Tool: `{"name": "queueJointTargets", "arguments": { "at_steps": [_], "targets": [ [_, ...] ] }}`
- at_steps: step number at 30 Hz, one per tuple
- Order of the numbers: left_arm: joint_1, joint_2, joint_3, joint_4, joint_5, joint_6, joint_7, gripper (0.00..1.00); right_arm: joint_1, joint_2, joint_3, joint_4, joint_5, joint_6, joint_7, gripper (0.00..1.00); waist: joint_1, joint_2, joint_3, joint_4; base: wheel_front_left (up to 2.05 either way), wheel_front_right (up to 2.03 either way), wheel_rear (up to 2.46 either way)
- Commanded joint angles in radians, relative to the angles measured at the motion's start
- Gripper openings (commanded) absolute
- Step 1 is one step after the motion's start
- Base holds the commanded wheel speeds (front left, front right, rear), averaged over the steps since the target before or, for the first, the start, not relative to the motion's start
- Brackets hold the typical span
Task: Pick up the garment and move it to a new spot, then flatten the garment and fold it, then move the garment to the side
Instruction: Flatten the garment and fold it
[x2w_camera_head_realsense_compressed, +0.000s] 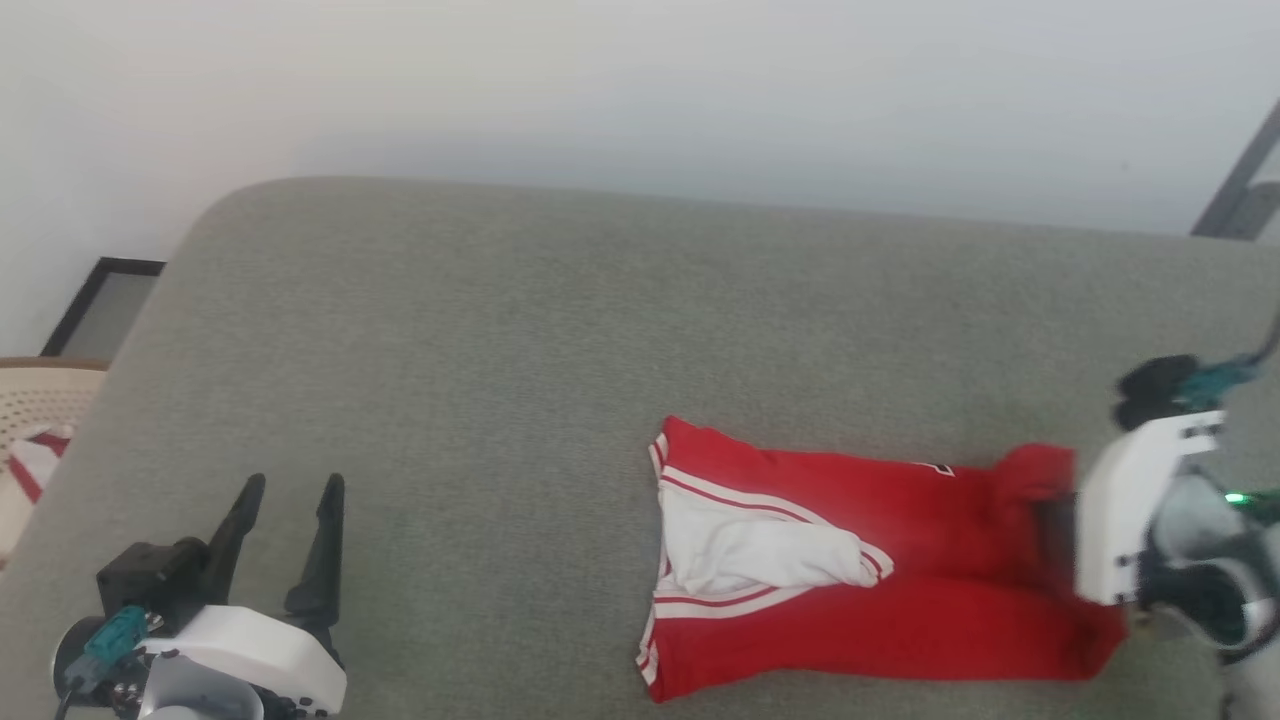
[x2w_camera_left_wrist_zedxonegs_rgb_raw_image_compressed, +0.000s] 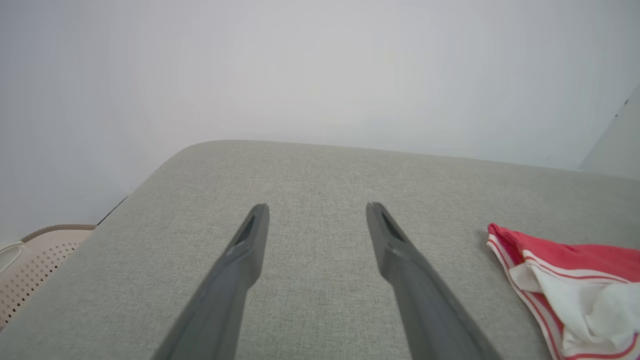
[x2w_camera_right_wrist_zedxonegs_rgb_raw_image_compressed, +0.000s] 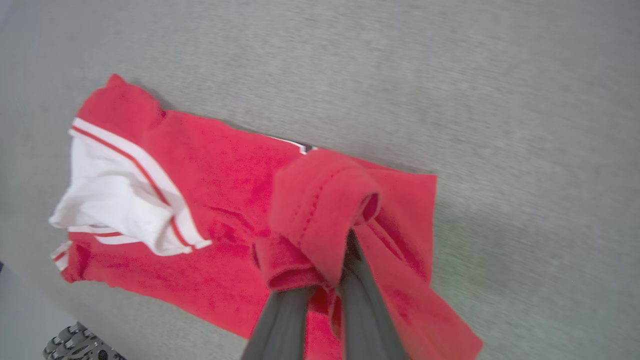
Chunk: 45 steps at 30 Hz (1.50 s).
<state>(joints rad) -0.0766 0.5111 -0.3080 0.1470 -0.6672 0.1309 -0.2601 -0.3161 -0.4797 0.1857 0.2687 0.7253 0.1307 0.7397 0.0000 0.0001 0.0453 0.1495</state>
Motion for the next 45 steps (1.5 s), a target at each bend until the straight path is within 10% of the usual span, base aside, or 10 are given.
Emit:
{"name": "queueJointTargets", "arguments": {
  "at_steps": [1,22,23,26,27,28,45],
  "targets": [
    [0.008,0.002,-0.004,0.002,0.007,-0.003,0.003,1.00,0.002,0.020,0.017,-0.015,-0.007,0.000,0.005,0.00,0.0000,-0.0001,-0.017,0.020,0.00,0.00,0.00],
    [-0.058,-0.021,-0.065,0.022,0.010,-0.036,0.037,1.00,-0.153,0.288,0.213,0.233,-0.110,0.000,-0.116,0.00,0.0000,-0.0001,-0.064,0.175,0.00,0.00,0.00],
    [-0.061,-0.021,-0.066,0.025,0.010,-0.038,0.037,1.00,-0.161,0.295,0.220,0.249,-0.109,0.000,-0.128,0.26,0.0000,-0.0001,-0.063,0.176,0.00,0.00,0.00],
    [-0.067,-0.025,-0.066,0.030,0.006,-0.036,0.033,1.00,-0.182,0.294,0.255,0.285,-0.105,0.000,-0.150,0.46,0.0000,-0.0001,-0.062,0.176,0.00,0.00,0.00],
    [-0.067,-0.026,-0.065,0.032,0.005,-0.037,0.032,1.00,-0.188,0.294,0.265,0.293,-0.098,0.000,-0.159,0.90,0.0000,-0.0001,-0.062,0.173,0.00,0.00,0.00],
    [-0.066,-0.026,-0.063,0.034,0.006,-0.036,0.030,1.00,-0.193,0.293,0.277,0.297,-0.090,0.000,-0.165,1.00,0.0000,-0.0001,-0.062,0.169,0.00,0.00,0.00],
    [-0.004,0.005,-0.023,0.028,-0.011,-0.024,0.010,1.00,-0.166,0.132,0.261,0.157,-0.039,0.000,-0.369,1.00,0.0000,-0.0001,-0.080,0.046,0.00,0.00,0.00]
  ]
}}
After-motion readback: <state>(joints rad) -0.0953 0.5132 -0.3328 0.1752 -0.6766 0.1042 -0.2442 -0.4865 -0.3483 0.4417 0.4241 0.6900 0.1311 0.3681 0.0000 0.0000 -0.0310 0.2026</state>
